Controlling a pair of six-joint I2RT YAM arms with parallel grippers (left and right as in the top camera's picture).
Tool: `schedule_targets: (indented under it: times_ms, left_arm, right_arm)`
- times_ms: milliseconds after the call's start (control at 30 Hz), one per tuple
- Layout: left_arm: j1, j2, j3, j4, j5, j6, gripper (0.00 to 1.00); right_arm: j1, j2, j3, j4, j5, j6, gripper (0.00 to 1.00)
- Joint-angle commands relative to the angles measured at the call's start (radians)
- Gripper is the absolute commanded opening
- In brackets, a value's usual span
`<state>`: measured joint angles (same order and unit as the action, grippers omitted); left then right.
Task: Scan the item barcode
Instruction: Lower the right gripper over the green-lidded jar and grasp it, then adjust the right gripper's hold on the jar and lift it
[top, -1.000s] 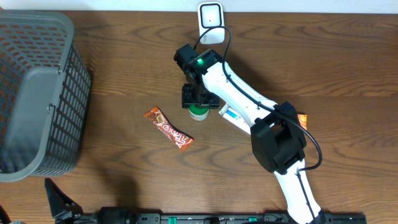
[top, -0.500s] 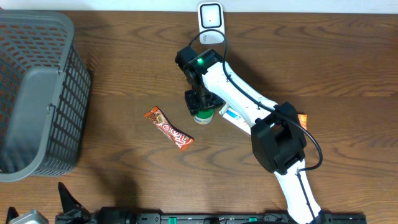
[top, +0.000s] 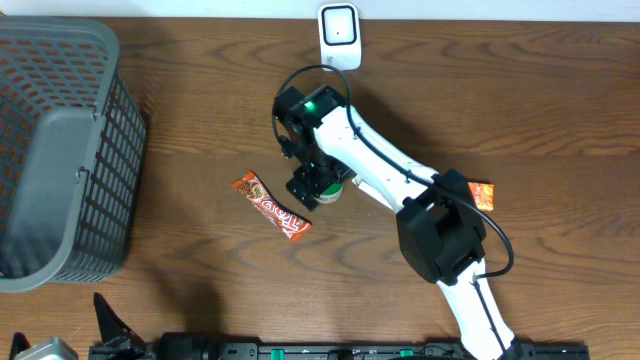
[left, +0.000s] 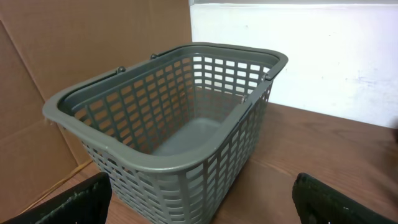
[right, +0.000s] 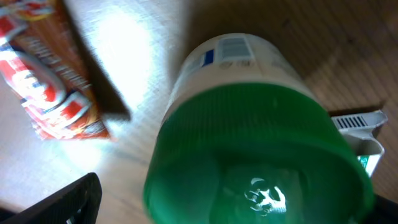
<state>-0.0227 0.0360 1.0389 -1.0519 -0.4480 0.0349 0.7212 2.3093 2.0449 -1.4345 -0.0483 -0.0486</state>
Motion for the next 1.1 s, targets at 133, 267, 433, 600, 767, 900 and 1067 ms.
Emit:
schedule_targets:
  times_ms: [133,267,433,600,767,900,1067]
  left_arm:
    - [-0.003,-0.015,-0.001,-0.006,-0.009,0.016,0.93]
    - [-0.003,-0.015,-0.001,-0.006,-0.009,0.016,0.93]
    - [-0.003,-0.015,-0.001,-0.006,-0.009,0.016,0.93]
    - [-0.003,-0.016,-0.001,-0.006,-0.010,0.016,0.93]
    - [-0.003,-0.016,-0.001,-0.006,-0.009,0.016,0.93]
    - [-0.003,-0.016,-0.001,-0.006,-0.010,0.016,0.93]
    - [-0.003,-0.016,-0.001,-0.010,-0.010,0.016,0.93]
  right_arm:
    - [0.055,-0.021,0.229,-0.137,0.100,0.165,0.99]
    - [0.050,-0.021,0.295,-0.220,0.116,0.490,0.99]
    - [0.021,-0.020,0.275,-0.238,0.060,0.985,0.99]
    - [-0.008,-0.020,0.230,-0.204,-0.021,1.456,0.99]
    - [-0.011,-0.020,0.185,-0.135,-0.019,1.830,0.99]
    - [-0.007,-0.019,0.142,-0.055,-0.051,1.984,0.99]
    - [0.000,-0.019,0.057,0.027,-0.063,2.100,0.99]
